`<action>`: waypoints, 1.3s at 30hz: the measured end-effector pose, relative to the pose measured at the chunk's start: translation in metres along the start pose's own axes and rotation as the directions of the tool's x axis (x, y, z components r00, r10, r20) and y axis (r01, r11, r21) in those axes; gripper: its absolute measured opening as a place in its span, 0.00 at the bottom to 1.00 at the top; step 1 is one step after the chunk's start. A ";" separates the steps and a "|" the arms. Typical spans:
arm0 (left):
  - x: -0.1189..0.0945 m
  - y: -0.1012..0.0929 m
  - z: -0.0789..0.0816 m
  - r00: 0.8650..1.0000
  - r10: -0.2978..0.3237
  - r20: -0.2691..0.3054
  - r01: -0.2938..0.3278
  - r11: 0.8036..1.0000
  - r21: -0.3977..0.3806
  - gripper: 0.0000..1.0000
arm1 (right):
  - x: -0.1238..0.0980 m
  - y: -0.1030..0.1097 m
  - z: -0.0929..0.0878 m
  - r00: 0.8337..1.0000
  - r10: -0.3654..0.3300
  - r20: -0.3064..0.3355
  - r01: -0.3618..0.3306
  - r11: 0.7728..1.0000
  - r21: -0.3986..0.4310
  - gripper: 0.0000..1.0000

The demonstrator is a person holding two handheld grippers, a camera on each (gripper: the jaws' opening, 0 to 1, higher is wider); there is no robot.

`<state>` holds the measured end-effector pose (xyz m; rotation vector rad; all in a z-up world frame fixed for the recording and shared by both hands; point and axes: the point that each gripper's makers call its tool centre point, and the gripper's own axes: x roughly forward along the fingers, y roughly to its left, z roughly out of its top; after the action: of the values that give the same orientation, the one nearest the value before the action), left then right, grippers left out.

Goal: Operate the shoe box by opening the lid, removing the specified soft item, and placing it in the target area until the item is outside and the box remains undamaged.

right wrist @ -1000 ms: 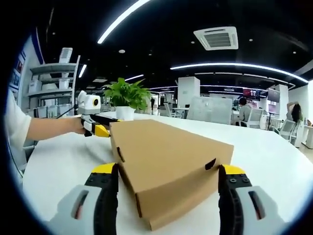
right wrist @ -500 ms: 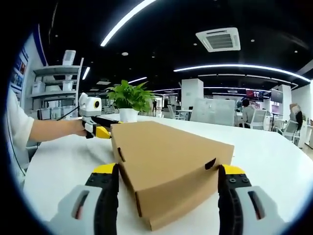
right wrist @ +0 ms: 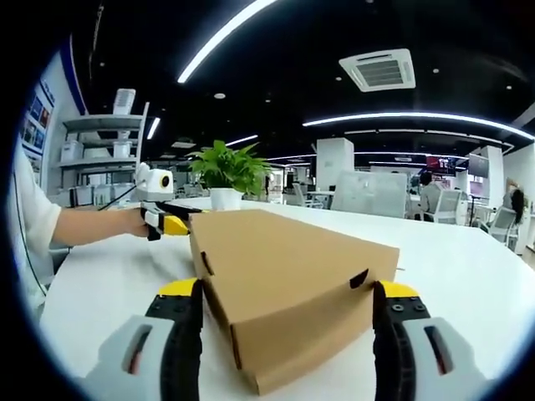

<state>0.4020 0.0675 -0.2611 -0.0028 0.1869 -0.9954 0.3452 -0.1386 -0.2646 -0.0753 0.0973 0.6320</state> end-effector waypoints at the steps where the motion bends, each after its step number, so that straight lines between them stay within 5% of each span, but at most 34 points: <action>1: 0.000 -0.001 0.000 1.000 0.002 0.002 -0.002 1.000 -0.001 0.71 | 0.000 0.000 0.000 1.000 0.002 0.002 -0.002 1.000 -0.001 0.86; 13: -0.003 -0.005 -0.001 0.999 0.033 0.014 -0.033 0.999 -0.002 0.71 | 0.003 0.003 0.003 1.000 -0.016 0.007 0.016 1.000 -0.010 0.90; 39: -0.012 -0.017 -0.005 0.997 0.080 0.002 -0.080 0.997 0.004 0.72 | -0.005 0.010 0.002 0.998 0.055 0.001 -0.055 0.998 -0.019 0.87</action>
<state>0.3809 0.0689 -0.2628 0.0074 0.1815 -0.9156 0.3356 -0.1332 -0.2629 -0.0912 0.0924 0.6882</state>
